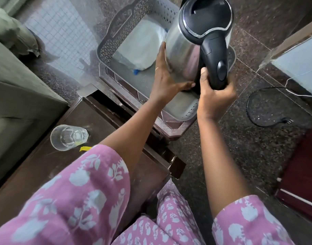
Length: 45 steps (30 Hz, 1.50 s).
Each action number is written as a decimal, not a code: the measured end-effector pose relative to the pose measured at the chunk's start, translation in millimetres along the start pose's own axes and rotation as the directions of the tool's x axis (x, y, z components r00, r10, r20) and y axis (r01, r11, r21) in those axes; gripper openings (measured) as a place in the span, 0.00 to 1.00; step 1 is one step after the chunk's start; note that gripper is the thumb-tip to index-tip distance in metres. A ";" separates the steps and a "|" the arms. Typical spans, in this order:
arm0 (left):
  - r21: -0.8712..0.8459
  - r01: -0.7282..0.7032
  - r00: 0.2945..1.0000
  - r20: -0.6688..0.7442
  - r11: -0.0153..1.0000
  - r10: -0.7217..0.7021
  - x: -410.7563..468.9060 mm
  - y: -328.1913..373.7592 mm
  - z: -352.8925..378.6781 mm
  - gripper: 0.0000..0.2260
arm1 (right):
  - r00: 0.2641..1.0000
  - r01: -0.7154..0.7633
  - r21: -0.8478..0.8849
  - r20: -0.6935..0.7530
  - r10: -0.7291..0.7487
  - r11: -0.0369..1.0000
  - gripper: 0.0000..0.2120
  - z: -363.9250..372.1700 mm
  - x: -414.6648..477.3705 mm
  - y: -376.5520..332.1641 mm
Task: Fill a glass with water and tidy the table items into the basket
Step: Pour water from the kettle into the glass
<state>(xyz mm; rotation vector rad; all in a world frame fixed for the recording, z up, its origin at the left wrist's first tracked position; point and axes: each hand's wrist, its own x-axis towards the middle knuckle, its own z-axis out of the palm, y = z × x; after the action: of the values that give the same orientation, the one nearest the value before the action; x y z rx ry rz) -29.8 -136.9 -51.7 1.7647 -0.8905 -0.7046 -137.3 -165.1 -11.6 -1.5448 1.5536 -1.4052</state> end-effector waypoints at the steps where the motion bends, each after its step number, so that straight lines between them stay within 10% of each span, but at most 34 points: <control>1: -0.012 0.001 1.000 0.001 1.000 -0.001 0.5 -0.3 1.0 0.57 | 1.000 0.015 -0.004 -0.014 -0.015 1.000 0.16 1.1 1.6 -0.4; 26: -0.151 -0.092 0.934 -0.357 0.984 0.032 -45.1 38.2 -97.5 0.47 | 0.912 0.341 0.162 0.180 -0.368 0.926 0.09 -0.6 -6.6 -137.0; 45: -0.201 0.085 0.717 -0.668 0.976 -0.200 -204.6 -31.3 -158.4 0.43 | 0.606 0.404 0.241 0.652 -0.456 0.882 0.07 -3.8 -120.0 -142.6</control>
<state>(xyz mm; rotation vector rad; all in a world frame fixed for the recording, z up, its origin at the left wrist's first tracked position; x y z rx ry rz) -11.3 120.6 -16.4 1.7630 -0.1773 -0.1548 -61.9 -23.7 83.7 -2.1662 0.6751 -0.8710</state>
